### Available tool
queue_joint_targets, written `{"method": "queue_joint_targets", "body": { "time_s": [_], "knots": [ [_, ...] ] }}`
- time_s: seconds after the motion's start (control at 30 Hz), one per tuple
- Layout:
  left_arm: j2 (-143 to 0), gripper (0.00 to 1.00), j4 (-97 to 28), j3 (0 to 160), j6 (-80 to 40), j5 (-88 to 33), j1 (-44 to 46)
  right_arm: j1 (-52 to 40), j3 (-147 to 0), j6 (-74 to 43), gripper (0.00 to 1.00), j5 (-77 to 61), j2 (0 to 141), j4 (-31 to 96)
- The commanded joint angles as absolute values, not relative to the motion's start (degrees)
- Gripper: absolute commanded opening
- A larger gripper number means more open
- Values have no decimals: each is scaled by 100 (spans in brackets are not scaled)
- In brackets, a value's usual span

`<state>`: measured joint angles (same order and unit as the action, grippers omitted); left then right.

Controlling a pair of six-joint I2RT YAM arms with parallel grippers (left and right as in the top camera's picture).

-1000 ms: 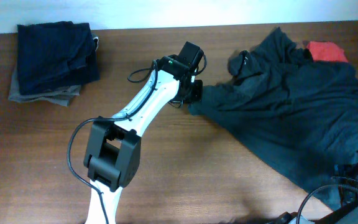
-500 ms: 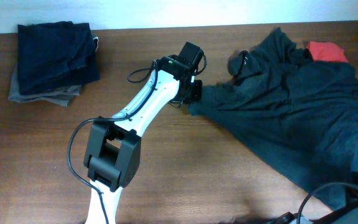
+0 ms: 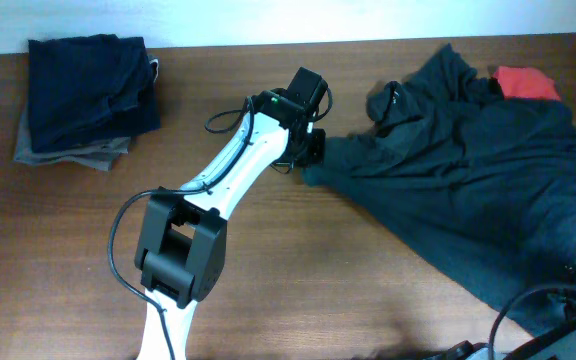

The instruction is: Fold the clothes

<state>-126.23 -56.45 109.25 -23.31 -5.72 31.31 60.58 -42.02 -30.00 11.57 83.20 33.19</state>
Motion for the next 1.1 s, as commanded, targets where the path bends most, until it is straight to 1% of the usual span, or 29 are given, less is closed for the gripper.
{"method": "queue_joint_targets", "body": {
  "time_s": [0.0, 0.23, 0.37, 0.4, 0.43, 0.47, 0.63, 0.77, 0.9, 0.93, 1.0, 1.07],
  "knots": [
    [-12715, 1, -5671, 11026, -2215, -467, 3079, 6084, -4156, -2716, 99, 1122, 8630, 3131],
    [-12715, 1, -5666, 11026, -2215, -467, 3079, 6084, -4156, -2591, 98, 561, 8984, 3065],
    [-12715, 1, -5669, 11026, -2215, -467, 3079, 6084, -4158, -2591, 82, 464, 8982, 3133],
    [-12715, 1, -5669, 11026, -2215, -467, 3079, 6084, -4169, -2593, 73, 462, 8971, 3192],
    [-12715, 1, -5666, 11026, -2217, -467, 3079, 6084, -4198, -2596, 58, 462, 8962, 3253],
    [-12715, 1, -5666, 11026, -2217, -467, 3079, 6084, -4237, -2598, 53, 462, 8947, 3328],
    [-12715, 1, -5666, 11026, -2217, -467, 3079, 6084, -4584, -2596, 52, 473, 8757, 3850],
    [-12715, 1, -5664, 11026, -2217, -467, 3079, 6084, -4904, -2805, 43, 467, 8530, 4305],
    [-12715, 1, -5666, 11102, -2215, -462, 3079, 6082, -5061, -2902, 43, 447, 8359, 4703],
    [-12715, 1, -5666, 11131, -2213, -462, 3079, 6082, -5070, -2902, 41, 440, 8350, 4755],
    [-12715, 1, -5671, 11231, -2056, -460, 3079, 6082, -5072, -2899, 31, 364, 8350, 4871],
    [-12715, 1, -5671, 11279, -1977, -445, 3079, 6082, -5070, -2897, 28, 148, 8350, 4923]
  ]
}}
